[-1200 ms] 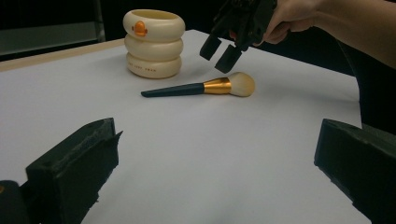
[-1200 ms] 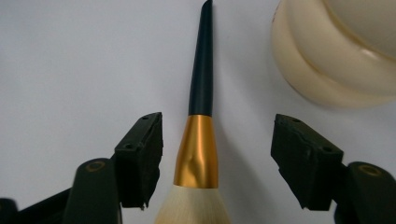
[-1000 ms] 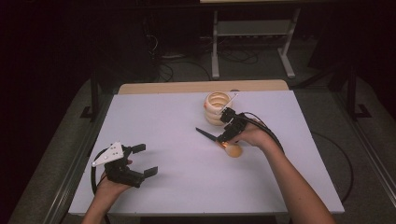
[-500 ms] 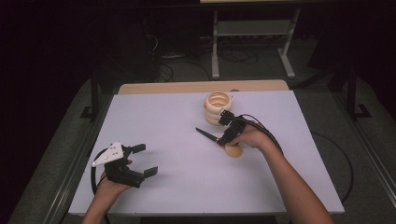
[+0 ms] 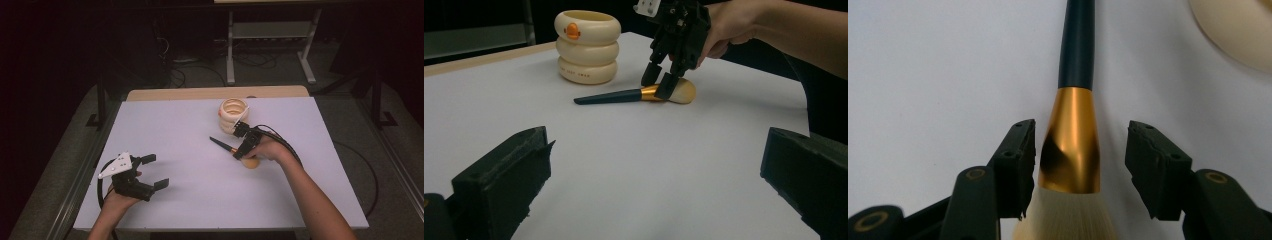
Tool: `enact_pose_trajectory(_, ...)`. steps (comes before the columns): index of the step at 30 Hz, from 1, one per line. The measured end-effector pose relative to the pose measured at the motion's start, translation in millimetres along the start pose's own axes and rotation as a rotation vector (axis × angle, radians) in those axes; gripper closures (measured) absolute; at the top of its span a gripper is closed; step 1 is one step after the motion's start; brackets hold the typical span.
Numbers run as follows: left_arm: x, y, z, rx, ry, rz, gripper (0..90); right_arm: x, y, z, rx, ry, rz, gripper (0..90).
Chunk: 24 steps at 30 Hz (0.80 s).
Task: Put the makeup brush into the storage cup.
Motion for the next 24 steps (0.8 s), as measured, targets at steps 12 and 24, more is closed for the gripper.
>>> enact_pose_trajectory(12, 0.0, 0.1, -0.3, 0.003, 0.001, 0.0, 0.0, -3.4, -0.9, 0.9, -0.002, -0.003, 0.028, 50.6)
enact_pose_trajectory(24, 0.3, 0.1, 0.0, 0.002, 0.003, 0.001, 0.0, -3.5, 0.0, 0.1, 0.008, -0.036, 0.047, 60.6)
Point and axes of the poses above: each handheld gripper's, and its own axes: x roughly backward along the jaws, y roughly out of its top, z roughly to its left, the point moved 4 cm from there along -x, roughly forward along the jaws, and after that the axes turned 13 degrees about y, right-handed, at the moved point
